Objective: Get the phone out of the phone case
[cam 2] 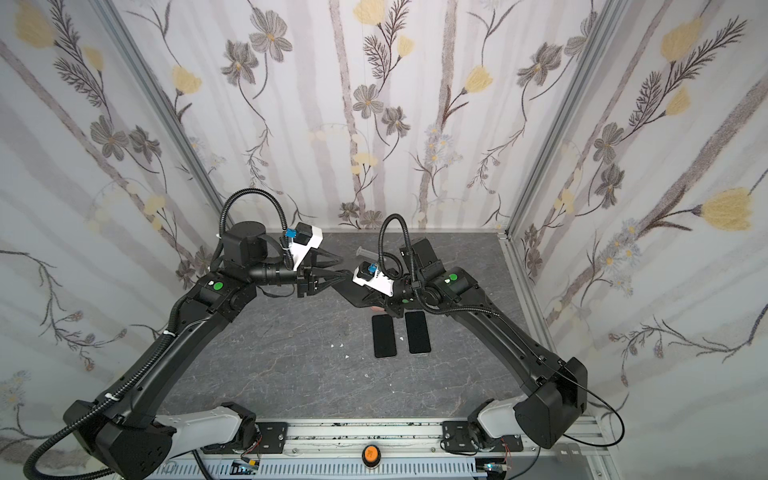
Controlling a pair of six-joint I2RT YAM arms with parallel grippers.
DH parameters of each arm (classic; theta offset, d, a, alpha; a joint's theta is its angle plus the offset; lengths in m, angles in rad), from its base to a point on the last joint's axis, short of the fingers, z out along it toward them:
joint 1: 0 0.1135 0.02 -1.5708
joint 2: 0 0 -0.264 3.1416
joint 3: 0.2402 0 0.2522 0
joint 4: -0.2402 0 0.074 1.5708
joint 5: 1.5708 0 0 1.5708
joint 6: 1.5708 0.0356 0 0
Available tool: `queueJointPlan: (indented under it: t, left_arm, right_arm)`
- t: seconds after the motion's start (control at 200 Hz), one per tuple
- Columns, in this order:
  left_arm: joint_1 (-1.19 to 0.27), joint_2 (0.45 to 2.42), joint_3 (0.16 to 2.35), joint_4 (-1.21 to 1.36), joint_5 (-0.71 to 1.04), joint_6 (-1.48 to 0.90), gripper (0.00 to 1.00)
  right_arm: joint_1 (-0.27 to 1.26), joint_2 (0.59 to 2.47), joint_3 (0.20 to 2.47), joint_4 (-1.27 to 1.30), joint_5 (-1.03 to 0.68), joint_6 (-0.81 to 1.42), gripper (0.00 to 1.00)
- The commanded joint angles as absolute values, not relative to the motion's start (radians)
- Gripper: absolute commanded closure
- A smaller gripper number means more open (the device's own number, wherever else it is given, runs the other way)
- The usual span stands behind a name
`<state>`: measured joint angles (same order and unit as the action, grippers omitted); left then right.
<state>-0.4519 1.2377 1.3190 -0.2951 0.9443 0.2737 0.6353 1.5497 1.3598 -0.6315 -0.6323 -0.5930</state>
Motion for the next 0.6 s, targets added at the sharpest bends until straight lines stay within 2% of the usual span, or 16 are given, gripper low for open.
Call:
queueJointPlan:
  t: [0.0, 0.12, 0.34, 0.595]
  left_arm:
    - [-0.461, 1.240, 1.328, -0.320, 0.963, 0.311, 0.57]
    - [-0.469, 1.243, 1.331, -0.332, 0.958, 0.316, 0.65]
    - [-0.475, 1.247, 1.340, -0.345, 0.959, 0.321, 0.85]
    - [-0.475, 1.255, 1.358, -0.350, 0.942, 0.314, 0.84]
  right_arm:
    - [0.641, 1.556, 1.359, -0.606, -0.665, -0.622, 1.00]
    - [0.648, 1.559, 1.360, -0.609, -0.647, -0.628, 1.00]
    - [0.660, 1.552, 1.355, -0.604, -0.612, -0.641, 1.00]
    - [0.704, 1.532, 1.330, -0.582, -0.491, -0.680, 1.00]
